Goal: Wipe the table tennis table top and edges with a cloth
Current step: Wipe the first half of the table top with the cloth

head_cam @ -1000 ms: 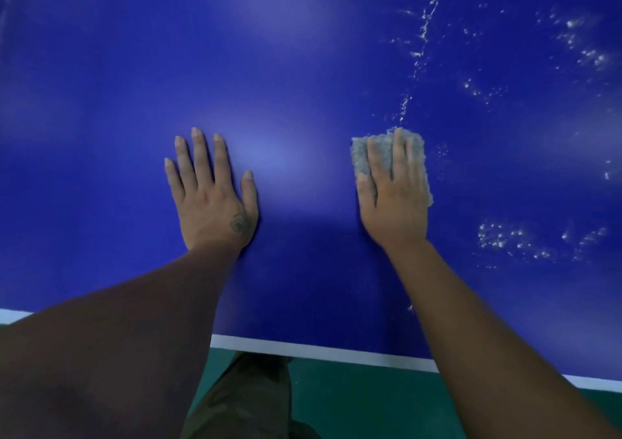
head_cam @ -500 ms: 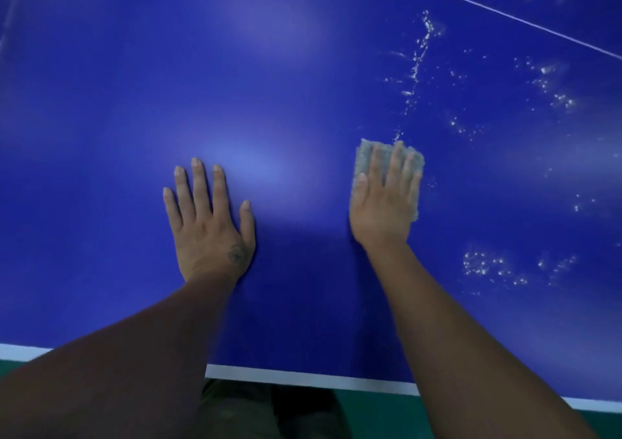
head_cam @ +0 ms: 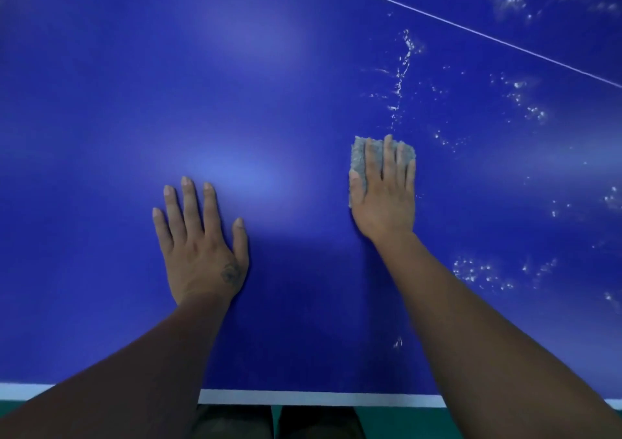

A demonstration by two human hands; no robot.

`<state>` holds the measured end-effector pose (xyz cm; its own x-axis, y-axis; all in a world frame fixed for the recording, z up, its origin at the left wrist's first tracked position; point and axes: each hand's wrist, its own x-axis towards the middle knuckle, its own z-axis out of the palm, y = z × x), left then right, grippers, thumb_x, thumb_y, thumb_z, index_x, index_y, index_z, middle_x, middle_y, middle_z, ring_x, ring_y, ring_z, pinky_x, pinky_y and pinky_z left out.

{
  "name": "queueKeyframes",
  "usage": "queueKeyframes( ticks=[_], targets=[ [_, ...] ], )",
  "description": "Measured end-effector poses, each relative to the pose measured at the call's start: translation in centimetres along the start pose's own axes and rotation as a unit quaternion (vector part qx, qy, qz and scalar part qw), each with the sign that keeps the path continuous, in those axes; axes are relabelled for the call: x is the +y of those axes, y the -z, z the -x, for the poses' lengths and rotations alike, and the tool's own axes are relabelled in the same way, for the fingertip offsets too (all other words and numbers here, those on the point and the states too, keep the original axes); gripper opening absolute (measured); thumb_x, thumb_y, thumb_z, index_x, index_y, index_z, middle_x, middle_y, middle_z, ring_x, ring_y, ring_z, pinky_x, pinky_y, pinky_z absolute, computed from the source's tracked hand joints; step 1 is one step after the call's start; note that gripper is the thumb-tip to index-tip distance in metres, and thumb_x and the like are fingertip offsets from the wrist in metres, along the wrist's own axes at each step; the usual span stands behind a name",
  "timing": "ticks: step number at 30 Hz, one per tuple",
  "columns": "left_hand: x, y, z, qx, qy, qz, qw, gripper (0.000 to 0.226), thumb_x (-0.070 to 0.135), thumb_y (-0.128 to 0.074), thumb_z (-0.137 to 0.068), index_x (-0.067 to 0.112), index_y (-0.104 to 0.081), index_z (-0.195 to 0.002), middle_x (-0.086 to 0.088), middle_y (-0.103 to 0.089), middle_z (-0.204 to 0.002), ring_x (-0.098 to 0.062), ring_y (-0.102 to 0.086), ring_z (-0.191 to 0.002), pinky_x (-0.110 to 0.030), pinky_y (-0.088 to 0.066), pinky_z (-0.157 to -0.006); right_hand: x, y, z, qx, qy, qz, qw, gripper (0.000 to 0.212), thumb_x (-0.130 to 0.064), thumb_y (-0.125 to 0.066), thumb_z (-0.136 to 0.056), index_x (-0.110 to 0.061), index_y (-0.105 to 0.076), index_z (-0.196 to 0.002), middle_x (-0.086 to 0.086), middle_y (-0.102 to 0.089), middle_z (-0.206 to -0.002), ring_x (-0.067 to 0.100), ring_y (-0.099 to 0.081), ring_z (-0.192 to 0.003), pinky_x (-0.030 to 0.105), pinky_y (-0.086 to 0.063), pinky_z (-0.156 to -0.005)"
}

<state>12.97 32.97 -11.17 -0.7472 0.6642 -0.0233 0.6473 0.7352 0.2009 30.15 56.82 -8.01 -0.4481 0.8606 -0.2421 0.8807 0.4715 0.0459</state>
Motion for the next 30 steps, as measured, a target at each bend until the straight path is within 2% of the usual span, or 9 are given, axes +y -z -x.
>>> queueKeyframes(
  ticks=[7,11,15,17,22,26,30],
  targets=[
    [0.0,0.3,-0.1,-0.004,-0.002,0.008,1.000,0.076,0.053,-0.030,-0.109,0.011,-0.020,-0.172,-0.012,-0.008,-0.181,-0.034,0.000,-0.167,-0.058,-0.004,-0.134,-7.9,0.7,-1.4,0.000,0.024,-0.070,0.997,0.067,-0.044,-0.010,-0.110,-0.023,0.002,-0.172,0.011,0.011,-0.179,0.031,0.015,-0.166,0.052,0.007,-0.134],
    [0.3,0.4,-0.1,-0.012,-0.009,-0.006,1.000,0.074,0.049,-0.029,-0.111,0.006,-0.020,-0.171,-0.017,-0.009,-0.180,-0.039,-0.001,-0.167,-0.063,-0.005,-0.133,-4.5,0.9,-2.8,-0.003,0.069,-0.062,0.996,0.066,-0.047,-0.015,-0.112,-0.024,-0.001,-0.173,0.006,0.008,-0.180,0.025,0.012,-0.166,0.047,0.007,-0.135],
    [3.0,-0.1,-3.5,-0.010,-0.032,-0.016,0.999,0.072,0.045,-0.028,-0.112,0.002,-0.020,-0.170,-0.020,-0.009,-0.179,-0.041,-0.003,-0.166,-0.066,-0.004,-0.131,2.5,0.9,-3.2,0.009,-0.011,-0.044,0.999,0.069,-0.054,-0.014,-0.113,-0.021,-0.005,-0.173,0.006,0.000,-0.181,0.024,0.005,-0.167,0.049,0.002,-0.135],
    [5.3,-0.7,-6.3,-0.005,-0.030,-0.023,0.999,0.072,0.047,-0.025,-0.114,0.005,-0.014,-0.171,-0.016,-0.005,-0.180,-0.038,0.000,-0.167,-0.064,-0.001,-0.132,3.6,0.9,-2.8,0.008,-0.014,-0.019,1.000,0.071,-0.055,-0.008,-0.112,-0.018,-0.002,-0.173,0.009,0.001,-0.181,0.026,0.006,-0.167,0.051,0.003,-0.135],
    [10.5,-1.9,-13.4,0.007,0.025,-0.007,1.000,0.072,0.047,-0.026,-0.113,0.008,-0.012,-0.172,-0.014,-0.003,-0.180,-0.038,0.002,-0.167,-0.063,0.000,-0.132,-0.2,0.7,-4.5,0.020,0.073,-0.009,0.997,0.071,-0.052,-0.011,-0.112,-0.017,-0.001,-0.172,0.010,0.006,-0.180,0.029,0.009,-0.167,0.053,0.003,-0.134],
    [12.7,-3.0,-17.7,0.020,0.029,-0.012,0.999,0.072,0.048,-0.021,-0.112,0.010,-0.013,-0.172,-0.015,-0.005,-0.180,-0.038,0.001,-0.167,-0.061,0.000,-0.133,-4.8,0.9,-9.9,0.058,0.065,-0.048,0.995,0.070,-0.055,-0.017,-0.112,-0.021,-0.009,-0.173,0.009,-0.001,-0.181,0.030,0.004,-0.167,0.052,0.000,-0.134],
    [13.1,-3.5,-19.1,0.032,0.030,-0.024,0.999,0.074,0.051,-0.021,-0.111,0.010,-0.015,-0.172,-0.017,-0.006,-0.180,-0.038,-0.002,-0.166,-0.060,-0.002,-0.134,-2.0,1.1,-12.5,0.069,0.089,-0.060,0.992,0.068,-0.057,-0.021,-0.113,-0.025,-0.013,-0.173,0.005,-0.006,-0.181,0.026,0.000,-0.167,0.050,-0.002,-0.135]
  ],
)
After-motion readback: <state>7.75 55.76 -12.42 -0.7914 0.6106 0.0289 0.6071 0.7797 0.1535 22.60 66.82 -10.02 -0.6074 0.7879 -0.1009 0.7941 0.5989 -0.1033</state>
